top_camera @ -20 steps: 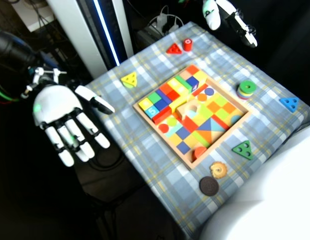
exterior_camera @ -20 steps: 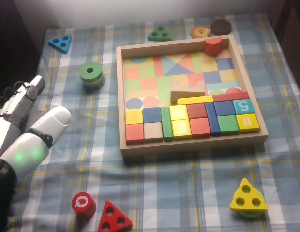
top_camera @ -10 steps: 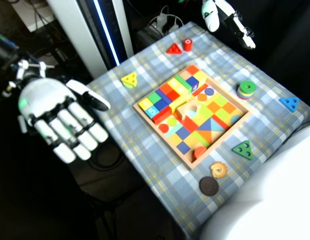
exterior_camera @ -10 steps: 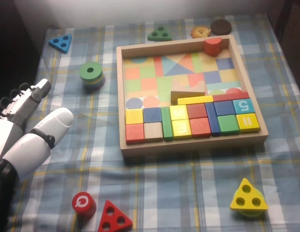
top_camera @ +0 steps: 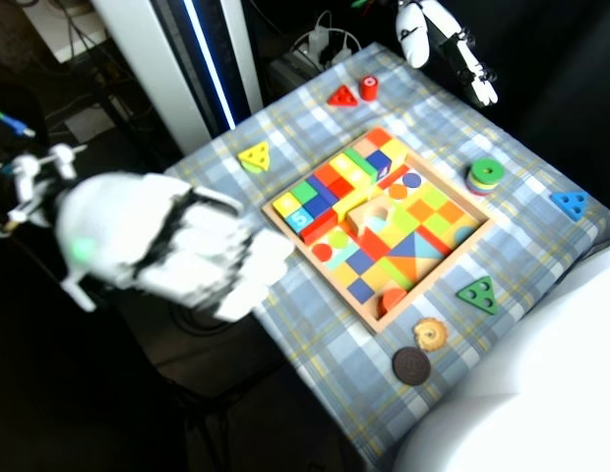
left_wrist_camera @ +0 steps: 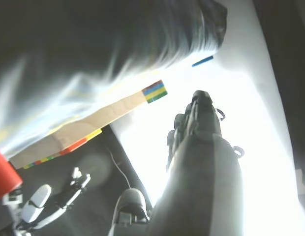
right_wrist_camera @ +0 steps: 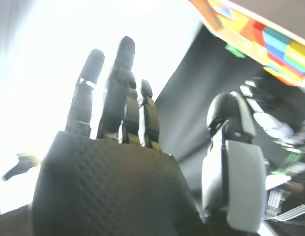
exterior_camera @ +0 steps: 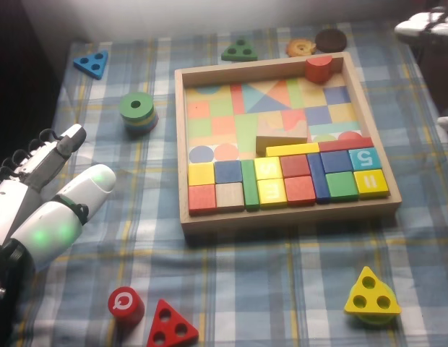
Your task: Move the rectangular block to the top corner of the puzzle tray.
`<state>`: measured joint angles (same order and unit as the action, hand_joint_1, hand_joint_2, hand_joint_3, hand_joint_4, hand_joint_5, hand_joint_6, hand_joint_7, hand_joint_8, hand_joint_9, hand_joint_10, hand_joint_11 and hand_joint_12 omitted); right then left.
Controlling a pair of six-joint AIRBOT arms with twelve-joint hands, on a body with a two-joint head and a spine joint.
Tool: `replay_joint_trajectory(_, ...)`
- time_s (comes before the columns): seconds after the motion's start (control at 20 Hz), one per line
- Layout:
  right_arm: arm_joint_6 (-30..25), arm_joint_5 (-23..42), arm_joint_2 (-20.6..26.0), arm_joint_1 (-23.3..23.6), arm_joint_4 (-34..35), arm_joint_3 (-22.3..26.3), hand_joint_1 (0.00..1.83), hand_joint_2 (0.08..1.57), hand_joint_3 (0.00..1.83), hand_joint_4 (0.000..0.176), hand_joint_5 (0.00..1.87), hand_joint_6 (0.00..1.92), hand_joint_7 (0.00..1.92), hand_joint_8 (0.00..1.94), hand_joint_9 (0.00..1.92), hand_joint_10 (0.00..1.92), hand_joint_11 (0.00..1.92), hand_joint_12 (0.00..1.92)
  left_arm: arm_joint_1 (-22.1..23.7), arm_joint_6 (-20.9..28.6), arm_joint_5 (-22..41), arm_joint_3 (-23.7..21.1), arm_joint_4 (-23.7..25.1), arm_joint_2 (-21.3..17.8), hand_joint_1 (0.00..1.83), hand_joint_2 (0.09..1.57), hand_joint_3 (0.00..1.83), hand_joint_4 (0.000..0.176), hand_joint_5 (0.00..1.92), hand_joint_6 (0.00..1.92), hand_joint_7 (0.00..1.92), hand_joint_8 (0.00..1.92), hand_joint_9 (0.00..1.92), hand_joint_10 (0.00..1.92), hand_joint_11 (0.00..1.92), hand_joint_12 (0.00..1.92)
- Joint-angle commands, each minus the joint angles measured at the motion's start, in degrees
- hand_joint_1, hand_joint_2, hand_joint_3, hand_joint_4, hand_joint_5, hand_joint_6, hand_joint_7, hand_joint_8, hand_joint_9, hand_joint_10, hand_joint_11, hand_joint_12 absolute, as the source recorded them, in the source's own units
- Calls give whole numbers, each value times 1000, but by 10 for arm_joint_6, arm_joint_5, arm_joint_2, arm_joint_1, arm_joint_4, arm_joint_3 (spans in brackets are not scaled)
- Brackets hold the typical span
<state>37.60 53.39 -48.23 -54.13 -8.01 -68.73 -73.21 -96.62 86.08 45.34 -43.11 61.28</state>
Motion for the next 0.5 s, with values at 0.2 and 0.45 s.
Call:
replay_joint_trajectory(0.2,-164,-43,-7,130,-177,-36,1225,1131,2,0,370,10,1206,1930,1465,1920,1497,1921,4,2,59,6,21,1,0,1190,0,79,193,0,209,0,73,2,0,2)
replay_joint_trajectory(0.45,-258,-69,-13,195,-285,-47,1590,1115,0,0,496,20,1557,1941,1751,1921,1800,1921,3,2,59,5,21,0,0,1194,0,80,191,0,205,1,81,4,1,0)
